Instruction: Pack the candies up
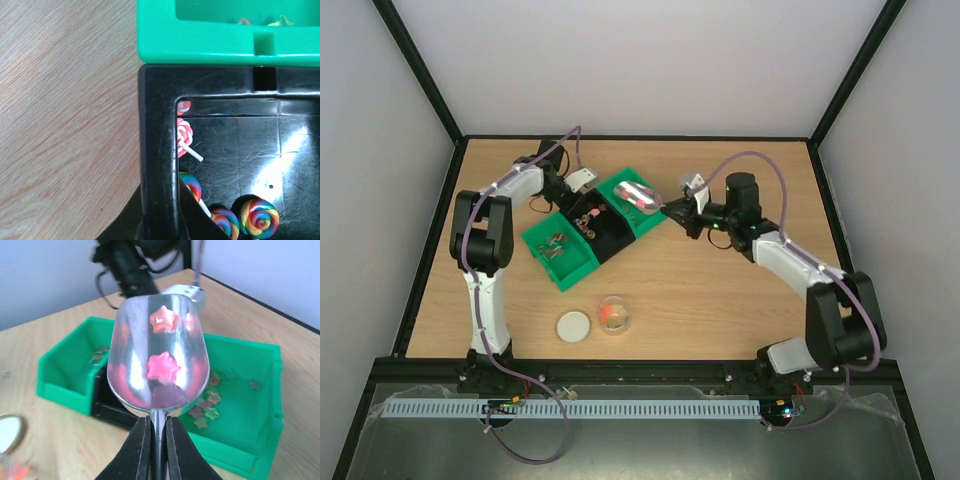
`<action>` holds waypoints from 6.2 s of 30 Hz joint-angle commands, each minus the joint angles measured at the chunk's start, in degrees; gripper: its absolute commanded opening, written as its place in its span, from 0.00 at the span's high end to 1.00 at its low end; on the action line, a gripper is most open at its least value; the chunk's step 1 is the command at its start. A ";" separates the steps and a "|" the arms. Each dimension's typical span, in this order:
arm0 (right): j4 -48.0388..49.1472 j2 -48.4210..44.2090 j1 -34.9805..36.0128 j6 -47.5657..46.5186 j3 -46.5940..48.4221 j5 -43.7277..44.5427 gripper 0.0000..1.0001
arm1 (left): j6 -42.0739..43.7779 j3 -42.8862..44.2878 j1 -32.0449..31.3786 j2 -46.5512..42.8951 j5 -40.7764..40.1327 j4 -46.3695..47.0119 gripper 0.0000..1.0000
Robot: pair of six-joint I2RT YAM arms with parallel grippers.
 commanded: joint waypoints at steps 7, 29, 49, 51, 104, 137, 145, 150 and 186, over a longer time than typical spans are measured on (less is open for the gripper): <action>-35.70 -13.26 -0.09 -30.29 -0.78 -15.36 0.99 | 0.07 1.29 0.45 1.76 -0.01 -2.83 0.98; -76.11 -5.56 12.91 -61.36 13.81 2.63 0.99 | -1.18 -0.64 0.37 1.14 0.37 -1.11 0.98; -79.50 2.16 23.08 -48.54 24.61 17.49 0.99 | -1.84 -0.90 0.38 1.34 0.47 -0.19 0.98; -80.08 2.45 23.34 -48.61 25.27 18.15 0.99 | -1.89 -0.90 0.36 1.36 0.52 -0.03 0.98; -87.54 41.35 9.69 -35.59 74.96 38.95 0.99 | -2.16 -1.34 -0.95 0.87 -0.29 0.43 0.98; -73.60 50.32 12.19 -16.54 68.26 28.50 0.99 | -1.74 -3.16 -3.16 -0.26 0.78 2.47 0.98; -49.25 43.46 12.37 -1.50 49.15 26.47 0.99 | -1.43 -4.10 -3.31 -0.17 2.43 3.13 0.98; -29.37 34.43 12.36 0.48 30.65 26.08 0.99 | -1.48 -4.07 -2.75 -0.01 2.40 2.92 0.98; 17.17 17.57 3.37 13.08 -0.46 15.08 0.99 | -2.41 -3.06 0.08 0.34 0.80 1.25 0.97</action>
